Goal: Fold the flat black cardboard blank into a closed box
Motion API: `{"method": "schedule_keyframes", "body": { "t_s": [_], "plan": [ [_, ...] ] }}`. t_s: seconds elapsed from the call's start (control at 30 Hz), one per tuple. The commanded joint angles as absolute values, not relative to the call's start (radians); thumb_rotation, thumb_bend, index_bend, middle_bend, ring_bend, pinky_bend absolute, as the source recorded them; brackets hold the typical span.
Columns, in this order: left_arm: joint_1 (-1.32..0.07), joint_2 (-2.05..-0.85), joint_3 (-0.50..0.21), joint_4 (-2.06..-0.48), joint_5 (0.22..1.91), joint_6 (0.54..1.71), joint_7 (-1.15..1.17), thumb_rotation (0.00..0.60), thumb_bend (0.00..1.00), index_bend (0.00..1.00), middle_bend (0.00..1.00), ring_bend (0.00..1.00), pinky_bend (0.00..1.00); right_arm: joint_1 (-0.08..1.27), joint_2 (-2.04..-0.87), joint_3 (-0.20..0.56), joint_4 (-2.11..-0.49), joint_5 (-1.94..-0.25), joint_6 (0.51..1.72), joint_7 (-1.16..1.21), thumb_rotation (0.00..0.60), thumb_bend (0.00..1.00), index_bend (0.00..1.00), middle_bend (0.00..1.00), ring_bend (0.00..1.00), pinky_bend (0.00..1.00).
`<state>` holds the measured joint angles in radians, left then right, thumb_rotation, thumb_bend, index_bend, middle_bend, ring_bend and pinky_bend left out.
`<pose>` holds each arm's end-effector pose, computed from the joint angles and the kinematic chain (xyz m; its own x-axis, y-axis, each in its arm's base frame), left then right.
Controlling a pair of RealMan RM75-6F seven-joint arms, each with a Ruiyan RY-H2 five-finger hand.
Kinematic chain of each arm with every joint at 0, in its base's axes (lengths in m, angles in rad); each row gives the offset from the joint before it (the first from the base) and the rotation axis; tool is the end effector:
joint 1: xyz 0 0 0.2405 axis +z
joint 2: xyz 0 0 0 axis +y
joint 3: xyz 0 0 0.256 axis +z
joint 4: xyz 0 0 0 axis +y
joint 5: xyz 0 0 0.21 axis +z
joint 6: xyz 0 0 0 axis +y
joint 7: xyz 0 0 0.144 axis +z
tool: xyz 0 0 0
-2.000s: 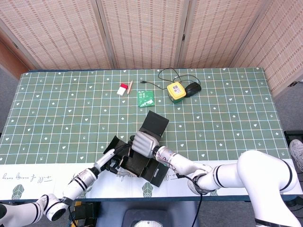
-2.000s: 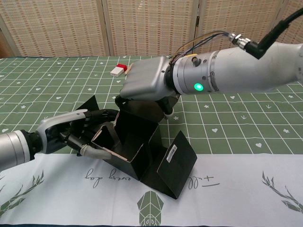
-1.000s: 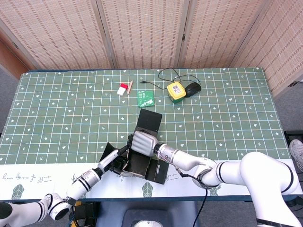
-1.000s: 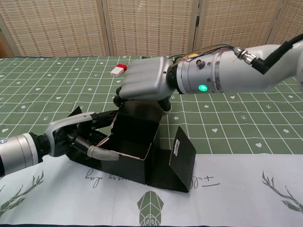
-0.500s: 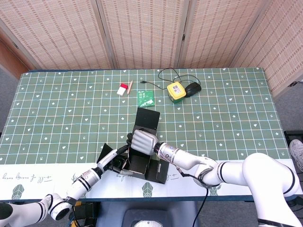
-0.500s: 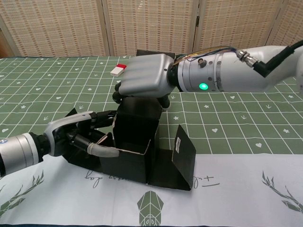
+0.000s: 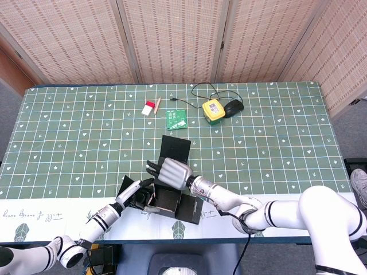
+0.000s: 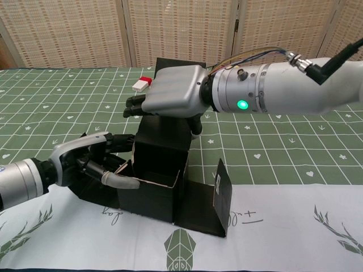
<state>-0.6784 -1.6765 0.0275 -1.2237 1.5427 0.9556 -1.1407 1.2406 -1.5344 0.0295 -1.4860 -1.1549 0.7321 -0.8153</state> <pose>-0.1860 0.2911 -0.0734 -0.4823 0.6871 0.5433 0.7893 0.0719 0.6098 -0.0159 -0.3462 -0.0575 0.8738 0.2425 0.4216 -0.0623 -0.8039 0.5915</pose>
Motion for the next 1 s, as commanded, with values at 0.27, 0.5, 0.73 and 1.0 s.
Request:
{"method": "schedule_keyframes", "body": {
  "t_s": [0.27,0.5,0.73,1.0],
  "plan": [
    [-0.667,-1.66,0.019,-1.24,1.526,0.957,-1.121,0.6,0.04,0.29,0.26,0.68,0.8,1.19,-1.461,0.056,-1.624,-1.124,0.757,-0.701,0.6,0.14,0.0,0.0,0.58,0.83],
    [-0.655,-1.618,0.008,-1.27,1.511,0.962,-1.119,0.6,0.04,0.29,0.26,0.68,0.8,1.103,-1.368,0.062,-1.724,-1.208,0.847,-0.556,0.6,0.15,0.0,0.0,0.58,0.83],
    [-0.647,-1.534,-0.005,-1.329,1.501,0.963,-1.167,0.6,0.04,0.29,0.26,0.68,0.8,0.984,-1.298,0.045,-1.759,-1.338,0.992,-0.414,0.6,0.17,0.0,0.0,0.58,0.83],
    [-0.649,-1.449,-0.012,-1.386,1.507,0.952,-1.247,0.6,0.04,0.29,0.27,0.68,0.8,0.89,-1.306,0.015,-1.716,-1.424,1.068,-0.308,0.6,0.17,0.0,0.0,0.58,0.83]
  ]
}}
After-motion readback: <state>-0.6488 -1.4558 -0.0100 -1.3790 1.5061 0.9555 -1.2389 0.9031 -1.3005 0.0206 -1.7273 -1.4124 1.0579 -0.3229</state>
